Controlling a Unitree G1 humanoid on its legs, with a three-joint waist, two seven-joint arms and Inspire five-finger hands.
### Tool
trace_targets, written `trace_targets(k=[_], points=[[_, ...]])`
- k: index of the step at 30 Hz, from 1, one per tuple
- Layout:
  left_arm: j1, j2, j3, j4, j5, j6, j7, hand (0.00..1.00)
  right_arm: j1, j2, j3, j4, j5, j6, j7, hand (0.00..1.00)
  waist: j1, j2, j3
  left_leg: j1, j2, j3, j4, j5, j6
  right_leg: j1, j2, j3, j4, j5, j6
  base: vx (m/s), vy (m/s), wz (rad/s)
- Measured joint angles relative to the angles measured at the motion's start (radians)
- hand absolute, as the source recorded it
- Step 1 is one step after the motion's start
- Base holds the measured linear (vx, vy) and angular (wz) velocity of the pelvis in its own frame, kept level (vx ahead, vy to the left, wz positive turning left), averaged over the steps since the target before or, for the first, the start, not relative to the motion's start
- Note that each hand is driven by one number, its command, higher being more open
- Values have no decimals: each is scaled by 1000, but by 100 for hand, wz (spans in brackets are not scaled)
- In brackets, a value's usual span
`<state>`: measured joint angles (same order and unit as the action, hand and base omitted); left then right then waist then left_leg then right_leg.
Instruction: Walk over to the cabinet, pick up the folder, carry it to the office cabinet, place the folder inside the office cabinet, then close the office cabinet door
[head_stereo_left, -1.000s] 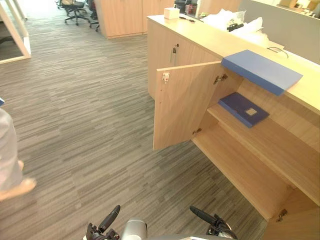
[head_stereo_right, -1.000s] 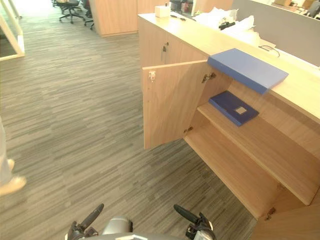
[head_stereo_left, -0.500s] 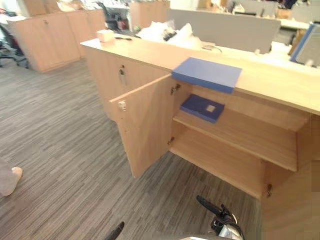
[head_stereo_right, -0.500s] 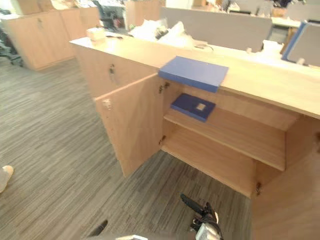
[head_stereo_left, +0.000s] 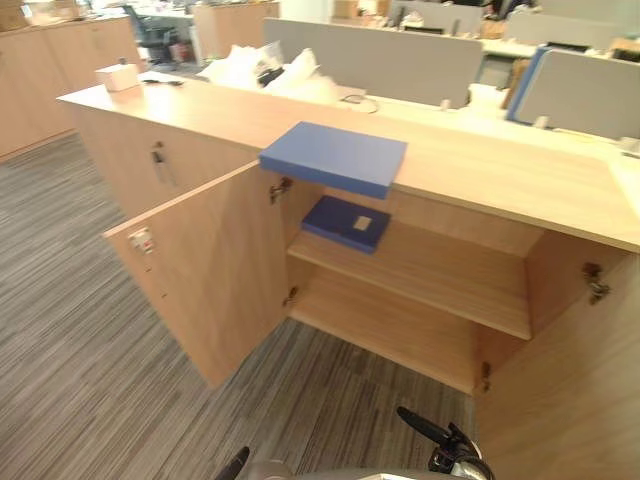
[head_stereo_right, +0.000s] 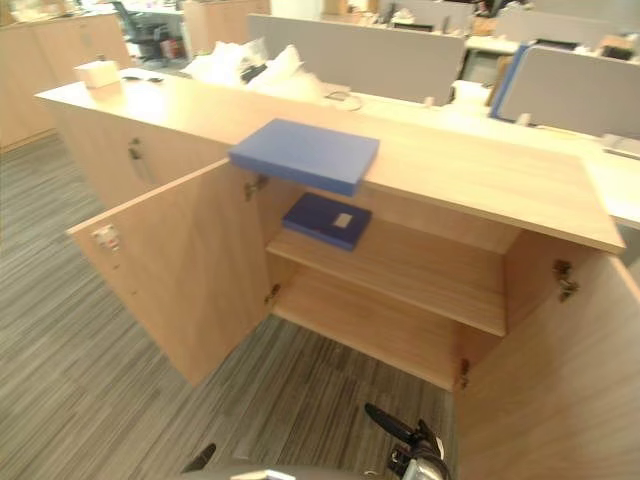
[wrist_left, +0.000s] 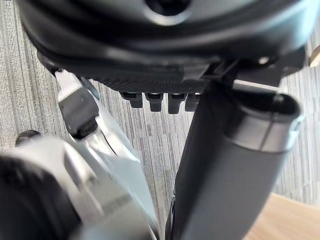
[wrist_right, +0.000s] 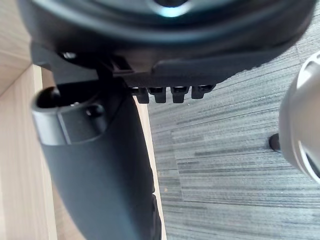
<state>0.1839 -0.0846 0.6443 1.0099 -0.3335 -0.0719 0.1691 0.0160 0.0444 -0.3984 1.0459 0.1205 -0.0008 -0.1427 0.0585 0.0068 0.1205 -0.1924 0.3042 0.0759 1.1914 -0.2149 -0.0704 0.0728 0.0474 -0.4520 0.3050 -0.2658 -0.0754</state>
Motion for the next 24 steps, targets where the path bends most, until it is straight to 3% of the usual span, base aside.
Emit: trace_targets(k=[2, 4, 5, 6, 7, 9, 12, 18, 20, 22, 23, 24], points=[[0, 15, -23, -6, 0, 0, 5, 100, -1, -1, 16, 23, -1, 5, -8, 100, 13, -21, 3, -56, -37, -2, -97, -31, -1, 31, -1, 53, -34, 21, 10, 262, 76, -73], [-5, 17, -53, -14, 4, -2, 9, 100, -6, -8, 28, 30, -1, 9, -14, 100, 29, -21, 6, -57, -69, -19, -281, -61, -5, 47, -4, 110, -50, 32, 11, 222, 175, -91], [-9, 21, -71, -16, 6, -2, 10, 100, -8, -9, 28, 30, 0, 10, -17, 100, 29, -20, 9, -47, -112, -50, -424, -69, -14, 54, -18, 139, -50, 35, 16, 230, 227, -80], [-10, 22, -85, -20, 16, -5, 10, 100, -8, -9, 28, 31, -1, 10, -20, 100, 30, -17, 5, -26, -147, -85, -564, -54, -15, 52, -31, 157, -47, 36, 28, 295, 320, -85], [-4, 16, -107, -17, 31, -11, 9, 100, -8, -19, 27, 31, -1, 10, -20, 100, 30, 11, -7, 7, -173, -137, -739, 68, 9, 54, -28, 188, -50, 34, 50, 197, 225, -69], [-5, 42, -129, 5, 37, -13, 0, 100, -11, -9, 28, 35, -3, 11, -19, 100, 25, -10, -15, 65, -205, -94, -786, 67, 15, 80, -76, 218, -63, 38, 89, 288, 266, -54], [-3, 80, -177, 37, 61, -14, -3, 100, 5, 10, 28, 39, -4, 11, -12, 100, 22, -37, -52, 143, -269, -49, -898, 93, 55, 107, -146, 219, -95, 50, 117, 240, 194, -19], [-3, 117, -276, 69, 48, -13, -24, 100, 5, -2, 24, 65, -51, 13, 10, 100, 17, -34, -67, 240, -334, -44, -1087, 180, 93, 113, -205, 218, -100, 72, 148, 70, 74, 2], [-2, 110, -276, 76, 16, -12, -29, 100, 6, -16, 22, 70, -72, 15, 13, 100, 16, -25, -58, 276, -342, -46, -1141, 198, 95, 79, -220, 218, -16, 70, 151, -32, 53, -6], [-1, 97, -276, 75, -32, -13, -43, 100, 8, -42, 17, 64, -81, 16, 13, 100, 13, -8, -37, 313, -354, -60, -1183, 188, 89, -2, -255, 220, 172, 64, 157, -89, 102, -20], [2, 100, -276, 74, -79, -15, -61, 100, 20, -47, 19, 52, -81, 17, 13, 100, 9, -12, -18, 333, -376, -61, -1205, 188, 89, -74, -304, 219, 334, 66, 153, -131, 121, -17], [8, 103, -276, 73, -100, -17, -70, 100, 28, -47, 23, 51, -81, 18, 13, 100, 3, -20, -16, 340, -384, -60, -1210, 188, 89, -92, -323, 220, 378, 68, 150, -122, 115, -15]])
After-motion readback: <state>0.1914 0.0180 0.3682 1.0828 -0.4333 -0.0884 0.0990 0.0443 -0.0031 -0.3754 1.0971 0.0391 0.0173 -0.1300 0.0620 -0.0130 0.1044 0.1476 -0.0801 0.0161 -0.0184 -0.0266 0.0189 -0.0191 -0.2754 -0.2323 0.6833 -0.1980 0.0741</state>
